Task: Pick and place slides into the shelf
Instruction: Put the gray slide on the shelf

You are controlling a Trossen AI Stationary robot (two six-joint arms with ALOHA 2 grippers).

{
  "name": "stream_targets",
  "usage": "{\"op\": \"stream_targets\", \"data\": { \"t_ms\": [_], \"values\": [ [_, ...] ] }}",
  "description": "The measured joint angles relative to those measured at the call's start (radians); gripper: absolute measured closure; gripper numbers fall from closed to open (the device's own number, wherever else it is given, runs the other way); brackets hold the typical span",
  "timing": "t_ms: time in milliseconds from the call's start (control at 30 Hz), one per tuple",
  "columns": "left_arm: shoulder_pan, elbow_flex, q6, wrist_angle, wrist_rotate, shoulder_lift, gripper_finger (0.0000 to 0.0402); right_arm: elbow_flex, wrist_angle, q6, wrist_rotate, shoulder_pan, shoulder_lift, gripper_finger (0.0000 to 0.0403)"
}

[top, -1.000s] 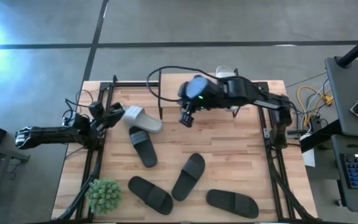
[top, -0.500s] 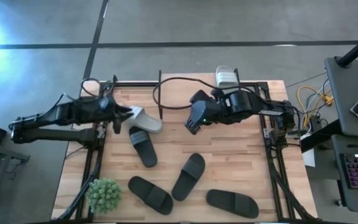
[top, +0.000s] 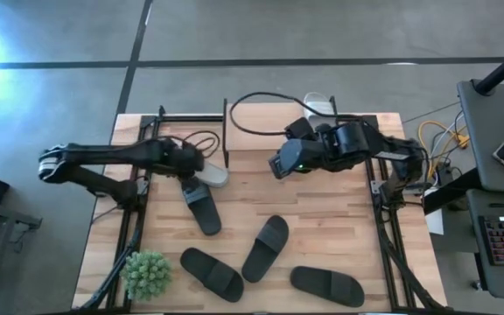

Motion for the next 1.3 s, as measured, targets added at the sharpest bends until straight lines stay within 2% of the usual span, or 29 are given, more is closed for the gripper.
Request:
{"op": "stream_targets", "data": {
  "t_ms": [133,300,600,833,1300],
  "values": [
    [-0.001,0.027,0.0,-0.018,-0.009,0.115,0.0275,0.0,0.0,-0.004,0.0,0.0,-0.024,0.0188],
    [0.0,0.044,0.0,-0.014,0.001,0.179,0.0275,0.0,0.0,-0.025,0.0,0.0,-0.036,0.0188],
    [0.0,0.033,-0.009,-0.002,-0.083,0.267,0.0275,-0.001,0.0,-0.045,0.025,0.0,-0.036,0.0188],
    [0.0,0.022,-0.008,0.004,-0.201,0.327,0.0275,-0.001,0.0,-0.046,0.024,0.0,-0.036,0.0188],
    [0.014,-0.019,0.026,0.005,-0.228,0.407,0.0275,-0.002,0.0,-0.033,0.022,0.0,-0.036,0.0188]
  ]
}}
